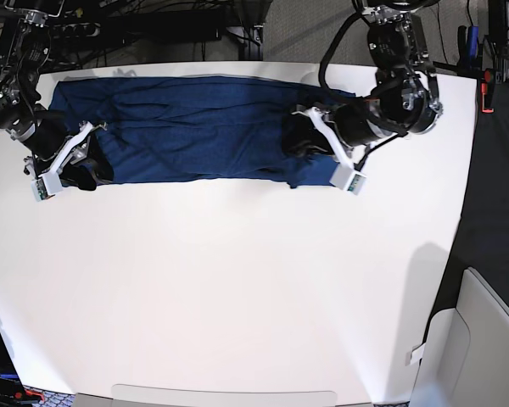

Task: Fold the T-shirt properly
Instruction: 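Fold the strip end held by the left gripper toward the right gripper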

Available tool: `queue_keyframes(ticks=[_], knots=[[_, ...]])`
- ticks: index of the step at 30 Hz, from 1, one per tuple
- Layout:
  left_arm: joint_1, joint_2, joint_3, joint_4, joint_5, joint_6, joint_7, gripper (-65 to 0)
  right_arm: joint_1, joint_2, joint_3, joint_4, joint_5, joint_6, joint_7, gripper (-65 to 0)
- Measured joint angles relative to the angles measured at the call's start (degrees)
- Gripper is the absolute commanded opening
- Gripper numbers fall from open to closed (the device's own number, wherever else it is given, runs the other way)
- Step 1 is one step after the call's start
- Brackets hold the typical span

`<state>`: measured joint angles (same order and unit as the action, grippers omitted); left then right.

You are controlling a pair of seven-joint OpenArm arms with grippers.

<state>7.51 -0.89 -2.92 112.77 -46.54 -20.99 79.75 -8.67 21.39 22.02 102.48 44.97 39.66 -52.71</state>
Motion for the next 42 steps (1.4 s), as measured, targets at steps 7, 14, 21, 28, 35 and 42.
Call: queue_keyframes(ticks=[7, 14, 21, 28, 35, 42], knots=[[-1.66, 3.23, 8.02, -0.02, 0.2, 0.0, 0.31, -64.2, 0.11, 0.0, 0.0, 0.0, 0.0, 0.0, 0.0, -43.8], [-4.22, 3.41, 11.13, -1.44, 0.37, 0.0, 0.28, -63.8, 0.13, -0.15, 0.02, 0.0, 0.0, 0.0, 0.0, -43.8], [-4.5, 3.39, 11.06, -1.77, 0.68, 0.04, 0.42, -48.4, 0.26, -0.2, 0.02, 0.0, 0.0, 0.0, 0.0, -43.8], [-4.5, 1.79, 7.54, -0.87, -0.22, -0.02, 0.46, -44.3, 1.01, -0.42, 0.04, 0.0, -0.02, 0.0, -0.04, -43.8], [-4.46, -4.76, -3.72, -0.9, -0.02, 0.09, 0.13, -44.3, -1.36, 1.79, 2.14, 0.0, -1.53, 0.5, 0.07, -43.7], [-1.49, -7.43, -4.61, -2.08, 0.2, 0.37, 0.63, -44.3, -3.93, 1.57, 10.45, -0.11, -5.44, 0.44, -9.88, -43.3]])
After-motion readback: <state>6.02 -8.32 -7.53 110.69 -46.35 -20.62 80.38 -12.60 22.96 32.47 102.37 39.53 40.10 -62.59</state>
